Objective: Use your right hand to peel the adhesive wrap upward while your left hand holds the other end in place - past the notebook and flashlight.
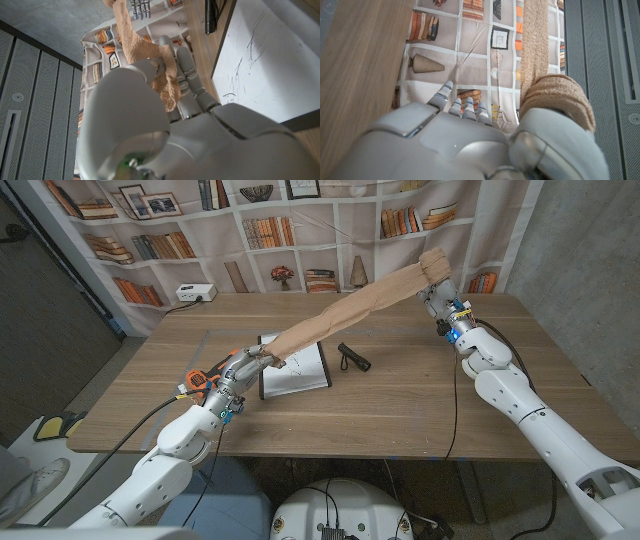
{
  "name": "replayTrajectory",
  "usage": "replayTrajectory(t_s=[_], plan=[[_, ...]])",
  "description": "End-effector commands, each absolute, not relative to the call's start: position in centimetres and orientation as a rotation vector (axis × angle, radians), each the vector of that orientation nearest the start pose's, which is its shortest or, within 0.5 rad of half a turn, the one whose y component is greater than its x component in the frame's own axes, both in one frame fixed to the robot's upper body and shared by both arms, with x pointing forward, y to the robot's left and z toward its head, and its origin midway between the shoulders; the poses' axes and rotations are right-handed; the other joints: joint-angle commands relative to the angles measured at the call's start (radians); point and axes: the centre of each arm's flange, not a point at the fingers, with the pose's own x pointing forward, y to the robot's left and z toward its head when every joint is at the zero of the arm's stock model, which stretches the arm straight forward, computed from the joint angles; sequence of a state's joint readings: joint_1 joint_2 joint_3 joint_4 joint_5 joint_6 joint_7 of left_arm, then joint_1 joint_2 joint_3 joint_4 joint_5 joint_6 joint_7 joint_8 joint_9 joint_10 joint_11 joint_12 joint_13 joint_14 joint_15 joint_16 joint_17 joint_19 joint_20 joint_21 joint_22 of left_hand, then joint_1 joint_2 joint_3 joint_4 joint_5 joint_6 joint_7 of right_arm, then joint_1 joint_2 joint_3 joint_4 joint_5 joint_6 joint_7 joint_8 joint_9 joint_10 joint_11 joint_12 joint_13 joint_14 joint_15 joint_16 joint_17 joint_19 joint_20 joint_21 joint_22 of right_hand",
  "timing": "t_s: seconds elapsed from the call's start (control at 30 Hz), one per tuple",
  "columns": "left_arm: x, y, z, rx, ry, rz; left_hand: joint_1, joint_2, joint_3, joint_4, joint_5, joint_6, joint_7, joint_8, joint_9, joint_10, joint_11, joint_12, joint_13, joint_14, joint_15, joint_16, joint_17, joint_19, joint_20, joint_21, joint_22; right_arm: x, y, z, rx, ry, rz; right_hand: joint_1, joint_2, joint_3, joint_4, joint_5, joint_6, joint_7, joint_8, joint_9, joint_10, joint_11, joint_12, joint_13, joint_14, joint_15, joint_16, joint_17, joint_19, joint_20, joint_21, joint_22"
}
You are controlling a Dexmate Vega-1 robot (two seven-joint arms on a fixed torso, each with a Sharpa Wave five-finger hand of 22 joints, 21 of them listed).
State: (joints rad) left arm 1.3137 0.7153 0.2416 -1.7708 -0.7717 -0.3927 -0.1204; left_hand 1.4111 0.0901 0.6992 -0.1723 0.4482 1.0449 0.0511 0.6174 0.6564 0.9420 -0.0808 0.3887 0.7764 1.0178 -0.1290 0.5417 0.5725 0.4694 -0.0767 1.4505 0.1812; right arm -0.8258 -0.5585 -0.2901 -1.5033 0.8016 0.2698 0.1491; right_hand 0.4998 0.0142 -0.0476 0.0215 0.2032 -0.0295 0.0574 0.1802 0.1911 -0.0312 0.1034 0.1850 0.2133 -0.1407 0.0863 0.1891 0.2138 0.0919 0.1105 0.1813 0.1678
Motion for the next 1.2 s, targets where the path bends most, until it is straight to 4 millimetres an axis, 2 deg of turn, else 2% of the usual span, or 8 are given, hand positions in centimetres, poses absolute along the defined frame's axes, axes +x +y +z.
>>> replayTrajectory(t_s=[0.03,0.93,1.2], plan=[[52.3,28.6,-10.0,-0.070,-0.621,-0.428,0.017,0.023,0.016,-0.008,0.003,0.009,0.004,-0.004,0.006,0.030,-0.024,-0.002,0.005,0.065,-0.070,0.008,0.002,-0.006,-0.001,0.008,0.001,60.1,-28.5,6.7,0.149,-0.781,0.408,0.011,0.002,-0.001,-0.007,-0.001,-0.005,0.011,0.006,0.001,0.000,0.010,0.008,0.002,0.000,0.005,0.010,0.000,0.009,0.001,0.007,0.002],[51.5,30.2,-10.8,-0.049,-0.608,-0.418,0.016,0.023,0.018,-0.008,0.002,0.012,0.005,-0.012,0.008,0.035,-0.024,-0.013,0.010,0.065,-0.070,0.009,-0.001,-0.014,-0.006,0.016,0.001,59.7,-28.1,6.3,0.227,-0.772,0.482,0.000,0.004,-0.004,-0.005,-0.003,-0.010,0.012,0.009,0.000,0.010,0.014,0.015,-0.001,-0.005,0.014,0.011,0.000,0.003,0.004,0.005,0.002],[51.4,30.0,-11.0,-0.047,-0.610,-0.427,0.015,0.023,0.019,-0.008,0.002,0.016,0.005,-0.014,0.007,0.036,-0.026,-0.016,0.012,0.065,-0.072,0.009,-0.003,-0.016,-0.006,0.018,0.001,59.4,-28.0,6.0,0.222,-0.756,0.496,-0.009,0.008,-0.005,-0.001,-0.004,-0.009,0.013,0.010,0.000,0.012,0.015,0.017,-0.002,-0.008,0.017,0.012,0.002,-0.001,0.006,0.004,0.002]])
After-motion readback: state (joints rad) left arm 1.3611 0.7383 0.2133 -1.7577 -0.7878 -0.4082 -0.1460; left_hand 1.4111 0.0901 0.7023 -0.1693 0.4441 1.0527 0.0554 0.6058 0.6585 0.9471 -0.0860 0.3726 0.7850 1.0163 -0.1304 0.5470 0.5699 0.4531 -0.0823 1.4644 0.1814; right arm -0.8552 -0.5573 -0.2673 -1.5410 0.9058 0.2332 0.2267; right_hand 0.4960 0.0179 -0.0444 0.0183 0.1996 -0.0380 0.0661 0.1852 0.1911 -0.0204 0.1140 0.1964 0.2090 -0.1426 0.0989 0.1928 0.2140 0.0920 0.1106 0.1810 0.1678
